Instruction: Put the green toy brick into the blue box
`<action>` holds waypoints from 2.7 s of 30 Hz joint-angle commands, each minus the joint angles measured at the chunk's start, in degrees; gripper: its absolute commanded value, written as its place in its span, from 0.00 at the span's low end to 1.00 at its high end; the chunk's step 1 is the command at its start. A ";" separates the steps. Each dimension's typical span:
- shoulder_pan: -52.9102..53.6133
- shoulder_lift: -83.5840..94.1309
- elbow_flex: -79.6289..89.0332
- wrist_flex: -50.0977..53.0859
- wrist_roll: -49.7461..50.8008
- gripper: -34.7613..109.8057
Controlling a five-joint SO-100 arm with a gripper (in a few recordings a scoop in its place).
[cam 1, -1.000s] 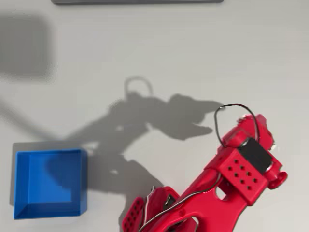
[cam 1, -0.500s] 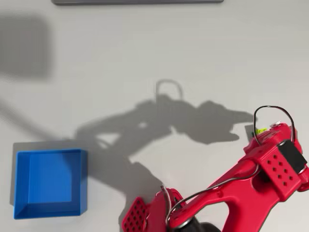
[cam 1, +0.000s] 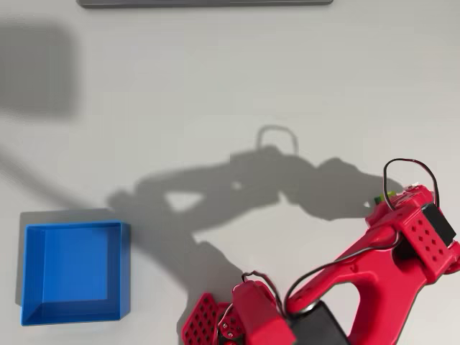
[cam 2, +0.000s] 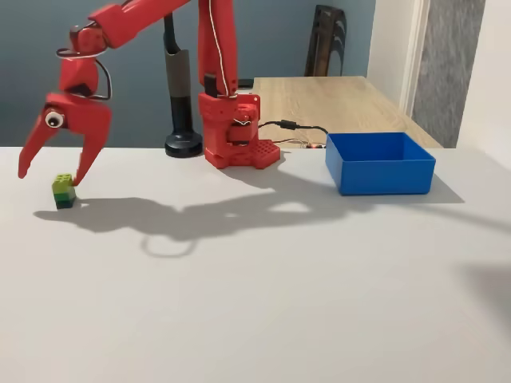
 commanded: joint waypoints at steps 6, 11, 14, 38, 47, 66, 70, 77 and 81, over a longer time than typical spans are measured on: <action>-0.88 -0.35 2.64 -3.25 1.85 0.30; -1.85 -0.35 3.60 -3.78 2.55 0.27; -2.37 -0.26 3.25 -3.87 2.37 0.27; -34.98 21.27 -10.72 14.33 1.05 0.24; -55.28 31.46 -6.59 14.41 -2.29 0.24; -90.62 35.16 -4.75 14.94 -4.22 0.24; -97.29 35.07 -4.92 17.40 -3.60 0.24; -108.63 34.98 -3.69 21.27 -2.99 0.24; -114.35 34.98 -1.67 23.20 -3.96 0.24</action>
